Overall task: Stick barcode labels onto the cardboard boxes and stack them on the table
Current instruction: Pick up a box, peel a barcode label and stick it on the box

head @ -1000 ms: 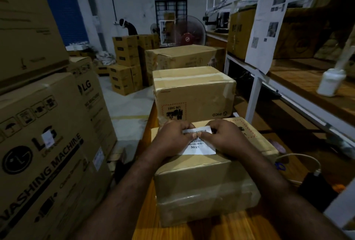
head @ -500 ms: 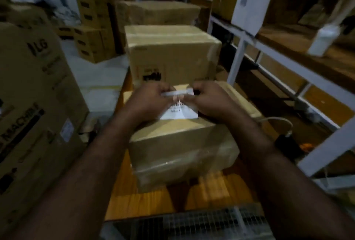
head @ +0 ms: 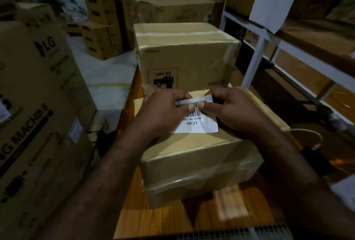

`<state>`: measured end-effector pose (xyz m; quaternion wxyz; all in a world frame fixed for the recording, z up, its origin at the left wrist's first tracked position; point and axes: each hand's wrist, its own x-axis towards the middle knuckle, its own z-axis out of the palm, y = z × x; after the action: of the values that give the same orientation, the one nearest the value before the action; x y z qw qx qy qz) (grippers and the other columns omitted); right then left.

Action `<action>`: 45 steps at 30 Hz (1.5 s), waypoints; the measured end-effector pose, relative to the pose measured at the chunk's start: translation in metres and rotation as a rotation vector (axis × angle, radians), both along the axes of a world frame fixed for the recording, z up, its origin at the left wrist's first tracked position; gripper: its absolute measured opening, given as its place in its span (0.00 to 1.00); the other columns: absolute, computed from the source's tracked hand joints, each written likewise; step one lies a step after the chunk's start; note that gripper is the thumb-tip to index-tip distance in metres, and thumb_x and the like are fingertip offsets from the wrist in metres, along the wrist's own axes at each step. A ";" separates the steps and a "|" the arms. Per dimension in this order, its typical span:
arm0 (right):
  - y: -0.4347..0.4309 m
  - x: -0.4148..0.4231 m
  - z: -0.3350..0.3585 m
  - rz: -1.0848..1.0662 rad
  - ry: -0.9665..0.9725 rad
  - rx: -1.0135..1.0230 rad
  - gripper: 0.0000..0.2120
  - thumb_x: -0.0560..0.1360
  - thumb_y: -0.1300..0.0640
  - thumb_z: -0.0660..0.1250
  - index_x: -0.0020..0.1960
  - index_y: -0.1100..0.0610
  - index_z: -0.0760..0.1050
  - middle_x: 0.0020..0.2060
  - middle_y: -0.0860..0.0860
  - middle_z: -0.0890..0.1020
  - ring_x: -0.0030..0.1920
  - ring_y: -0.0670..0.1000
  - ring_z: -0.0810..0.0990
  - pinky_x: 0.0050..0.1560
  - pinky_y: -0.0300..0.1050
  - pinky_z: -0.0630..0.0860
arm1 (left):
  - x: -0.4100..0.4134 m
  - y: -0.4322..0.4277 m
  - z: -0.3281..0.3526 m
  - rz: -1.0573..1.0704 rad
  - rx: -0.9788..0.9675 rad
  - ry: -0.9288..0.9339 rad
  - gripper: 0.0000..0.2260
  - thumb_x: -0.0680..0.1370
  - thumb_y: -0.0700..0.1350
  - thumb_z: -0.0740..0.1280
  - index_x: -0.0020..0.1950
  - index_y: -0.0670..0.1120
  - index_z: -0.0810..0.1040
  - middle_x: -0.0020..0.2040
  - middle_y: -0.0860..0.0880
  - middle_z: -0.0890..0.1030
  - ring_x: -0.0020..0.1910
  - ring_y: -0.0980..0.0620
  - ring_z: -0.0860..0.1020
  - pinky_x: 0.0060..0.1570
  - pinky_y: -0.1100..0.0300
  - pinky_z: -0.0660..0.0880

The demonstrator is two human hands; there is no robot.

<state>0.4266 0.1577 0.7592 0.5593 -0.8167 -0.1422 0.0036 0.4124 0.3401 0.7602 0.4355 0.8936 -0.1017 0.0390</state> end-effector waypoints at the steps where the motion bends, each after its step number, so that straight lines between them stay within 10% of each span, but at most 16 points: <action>1: 0.000 -0.001 0.000 0.001 0.010 0.018 0.07 0.75 0.60 0.72 0.38 0.58 0.79 0.38 0.61 0.84 0.42 0.61 0.85 0.45 0.63 0.80 | -0.001 0.000 0.000 -0.001 -0.007 0.000 0.02 0.78 0.49 0.69 0.47 0.55 0.81 0.43 0.54 0.84 0.43 0.55 0.82 0.43 0.54 0.81; 9: -0.002 -0.005 0.001 0.005 0.003 0.148 0.07 0.72 0.60 0.74 0.49 0.56 0.79 0.46 0.66 0.80 0.46 0.63 0.84 0.47 0.64 0.82 | -0.003 0.003 0.001 -0.015 -0.110 0.006 0.02 0.77 0.47 0.71 0.47 0.55 0.81 0.43 0.52 0.84 0.42 0.53 0.83 0.43 0.47 0.83; 14: -0.002 -0.006 0.000 -0.024 -0.085 -0.167 0.09 0.68 0.46 0.74 0.45 0.50 0.82 0.38 0.52 0.85 0.39 0.53 0.85 0.41 0.63 0.81 | -0.008 0.005 0.003 -0.029 -0.227 0.026 0.03 0.76 0.43 0.72 0.46 0.52 0.82 0.41 0.49 0.85 0.40 0.50 0.85 0.43 0.43 0.82; 24: -0.006 -0.012 0.003 0.030 -0.060 0.029 0.08 0.71 0.61 0.74 0.42 0.64 0.77 0.42 0.63 0.84 0.44 0.61 0.85 0.43 0.68 0.80 | -0.006 0.016 0.012 -0.064 -0.149 0.079 0.08 0.74 0.45 0.74 0.52 0.49 0.81 0.46 0.52 0.84 0.43 0.56 0.84 0.37 0.64 0.77; 45: -0.005 -0.025 0.019 0.106 -0.011 -0.132 0.14 0.69 0.60 0.77 0.50 0.46 0.81 0.45 0.45 0.86 0.45 0.43 0.85 0.47 0.45 0.82 | -0.014 0.027 0.014 -0.129 -0.376 0.069 0.09 0.71 0.34 0.75 0.47 0.44 0.81 0.42 0.50 0.86 0.42 0.54 0.85 0.39 0.63 0.81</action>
<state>0.4013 0.1526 0.7782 0.5024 -0.8432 -0.1876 0.0380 0.3985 0.3674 0.7747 0.5997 0.7888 -0.1348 -0.0016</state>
